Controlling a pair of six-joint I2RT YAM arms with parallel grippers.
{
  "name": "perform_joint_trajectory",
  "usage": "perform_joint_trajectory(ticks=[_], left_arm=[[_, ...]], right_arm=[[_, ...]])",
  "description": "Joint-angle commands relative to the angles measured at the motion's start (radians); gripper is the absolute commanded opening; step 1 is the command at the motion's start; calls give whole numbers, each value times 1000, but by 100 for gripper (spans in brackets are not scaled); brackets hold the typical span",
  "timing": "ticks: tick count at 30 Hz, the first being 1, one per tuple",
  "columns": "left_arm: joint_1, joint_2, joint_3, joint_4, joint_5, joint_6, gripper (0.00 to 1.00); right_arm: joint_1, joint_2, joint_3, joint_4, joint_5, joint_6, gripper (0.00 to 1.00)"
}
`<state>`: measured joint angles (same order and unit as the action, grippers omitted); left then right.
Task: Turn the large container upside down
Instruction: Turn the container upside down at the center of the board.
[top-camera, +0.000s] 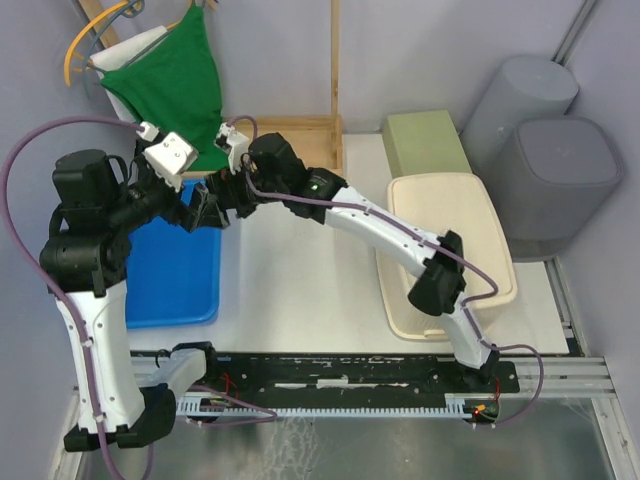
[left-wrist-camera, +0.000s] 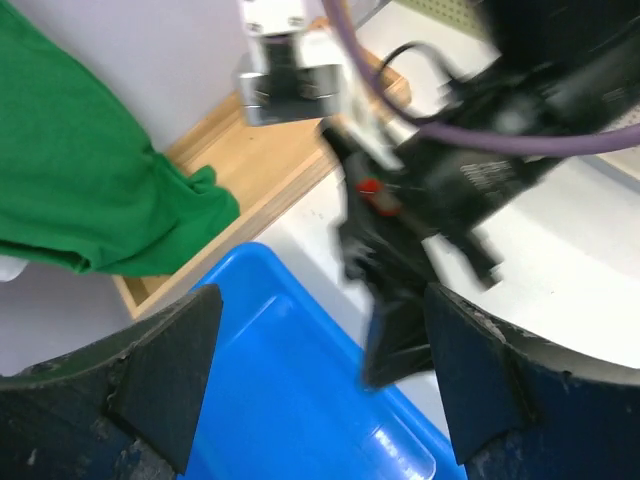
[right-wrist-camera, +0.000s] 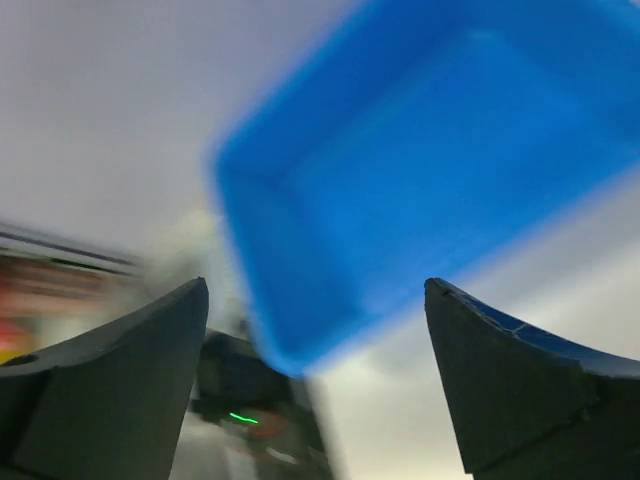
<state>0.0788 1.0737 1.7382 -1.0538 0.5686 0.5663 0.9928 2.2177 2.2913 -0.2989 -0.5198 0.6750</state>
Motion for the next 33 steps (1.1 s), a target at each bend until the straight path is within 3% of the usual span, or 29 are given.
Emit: perform_joint_trajectory(ticks=[1, 8, 12, 16, 19, 24, 28, 33], left_arm=[[2, -20, -54, 64, -135, -38, 88], [3, -66, -119, 55, -192, -7, 88], [2, -89, -153, 49, -275, 6, 88], [2, -147, -197, 177, -586, -70, 87], [2, -190, -232, 273, -812, -92, 86], [3, -225, -252, 333, -1033, -125, 86], [22, -242, -276, 366, -1115, -114, 86], [37, -256, -310, 364, -1102, -112, 86]], right_arm=[[92, -158, -56, -643, 522, -877, 98], [40, -213, -242, -571, 392, -755, 88], [16, -238, -299, -511, 161, -699, 91], [-65, -193, -356, -282, -174, -461, 95], [-101, -131, -388, -66, -300, -210, 94], [-101, -34, -331, 39, -246, -35, 90], [-71, 46, -236, -64, -66, -107, 85], [-4, 134, -99, -170, 82, -181, 82]])
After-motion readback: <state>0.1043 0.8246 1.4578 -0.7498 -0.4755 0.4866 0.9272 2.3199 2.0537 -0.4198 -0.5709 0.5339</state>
